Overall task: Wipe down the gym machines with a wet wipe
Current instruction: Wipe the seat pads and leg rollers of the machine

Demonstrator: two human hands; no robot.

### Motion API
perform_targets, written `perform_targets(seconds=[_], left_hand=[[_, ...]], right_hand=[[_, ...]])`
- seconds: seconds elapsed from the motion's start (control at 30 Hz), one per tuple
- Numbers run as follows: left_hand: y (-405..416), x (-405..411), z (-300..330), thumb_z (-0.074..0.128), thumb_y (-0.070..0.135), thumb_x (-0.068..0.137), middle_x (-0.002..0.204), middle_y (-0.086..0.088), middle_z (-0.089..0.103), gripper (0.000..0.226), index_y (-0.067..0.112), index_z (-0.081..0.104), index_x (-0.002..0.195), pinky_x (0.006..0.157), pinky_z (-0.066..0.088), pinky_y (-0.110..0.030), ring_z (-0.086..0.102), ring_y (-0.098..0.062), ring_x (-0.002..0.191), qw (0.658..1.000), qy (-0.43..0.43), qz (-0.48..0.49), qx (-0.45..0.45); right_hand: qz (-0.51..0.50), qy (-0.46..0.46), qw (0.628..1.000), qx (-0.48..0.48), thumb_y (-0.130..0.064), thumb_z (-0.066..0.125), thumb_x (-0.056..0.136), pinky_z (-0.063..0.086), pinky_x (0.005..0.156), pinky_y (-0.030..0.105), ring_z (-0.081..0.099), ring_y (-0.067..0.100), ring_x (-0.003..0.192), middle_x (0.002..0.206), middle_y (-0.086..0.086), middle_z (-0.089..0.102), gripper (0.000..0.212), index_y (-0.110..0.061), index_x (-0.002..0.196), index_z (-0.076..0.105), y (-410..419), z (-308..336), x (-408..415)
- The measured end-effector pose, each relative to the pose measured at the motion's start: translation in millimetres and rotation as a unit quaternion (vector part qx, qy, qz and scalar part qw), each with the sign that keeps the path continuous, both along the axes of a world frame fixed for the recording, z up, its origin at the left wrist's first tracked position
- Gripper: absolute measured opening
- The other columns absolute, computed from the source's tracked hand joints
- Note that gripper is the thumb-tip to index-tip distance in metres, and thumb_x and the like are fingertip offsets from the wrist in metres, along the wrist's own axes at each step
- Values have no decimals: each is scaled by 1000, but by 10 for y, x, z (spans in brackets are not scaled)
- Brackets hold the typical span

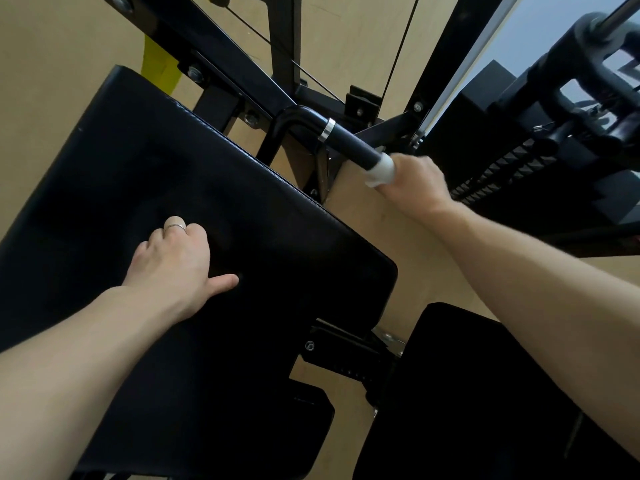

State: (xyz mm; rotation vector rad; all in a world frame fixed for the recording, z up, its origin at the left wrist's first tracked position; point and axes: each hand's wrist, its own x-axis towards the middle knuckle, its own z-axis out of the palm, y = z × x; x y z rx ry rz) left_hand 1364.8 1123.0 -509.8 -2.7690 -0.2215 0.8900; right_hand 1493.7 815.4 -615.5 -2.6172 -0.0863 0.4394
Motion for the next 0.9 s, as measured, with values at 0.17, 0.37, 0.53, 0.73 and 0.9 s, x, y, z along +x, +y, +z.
perform_targets(seconds=[0.17, 0.37, 0.53, 0.73, 0.9], left_hand=[[19, -17, -30, 67, 72, 77, 123, -15, 48, 77, 7, 46, 112, 94, 45, -39, 54, -32, 112, 1000, -10, -6, 1], [10, -1, -30, 65, 73, 78, 127, -16, 46, 81, 6, 45, 118, 96, 43, -39, 53, -33, 116, 1000, 2, -5, 9], [-23, 26, 15, 70, 69, 79, 133, -15, 44, 83, 6, 46, 127, 102, 42, -41, 50, -33, 123, 1000, 15, 22, -12], [11, -194, 236, 61, 55, 91, 134, -10, 42, 57, 15, 47, 129, 101, 42, -43, 48, -30, 122, 993, -29, 55, -103], [348, -846, 461, 55, 46, 98, 128, 2, 48, 42, 29, 45, 134, 94, 45, -36, 52, -19, 115, 930, -176, 198, -254]], right_hand=[[-142, 89, 980, -105, -35, 59, 100, 45, 64, 33, 59, 21, 74, 86, 4, 61, 26, -12, 112, 65, -622, -336, -507], [-235, 336, 910, -56, -27, 60, 101, 47, 50, 31, 57, 19, 66, 82, 9, 57, 27, -4, 116, 54, -476, -117, -405], [-280, 320, 904, 51, -27, 60, 99, 41, 49, 28, 49, 18, 65, 89, 9, 57, 34, -8, 125, 49, 5, 215, -533], [-227, 177, 938, 194, -37, 52, 93, 59, 66, 38, 66, 27, 78, 94, 7, 66, 14, -27, 98, 60, 847, 820, -985], [-147, 158, 936, 279, -28, 61, 89, 40, 53, 25, 54, 13, 71, 101, 1, 52, 24, -19, 67, 56, 1714, 1191, -1509]])
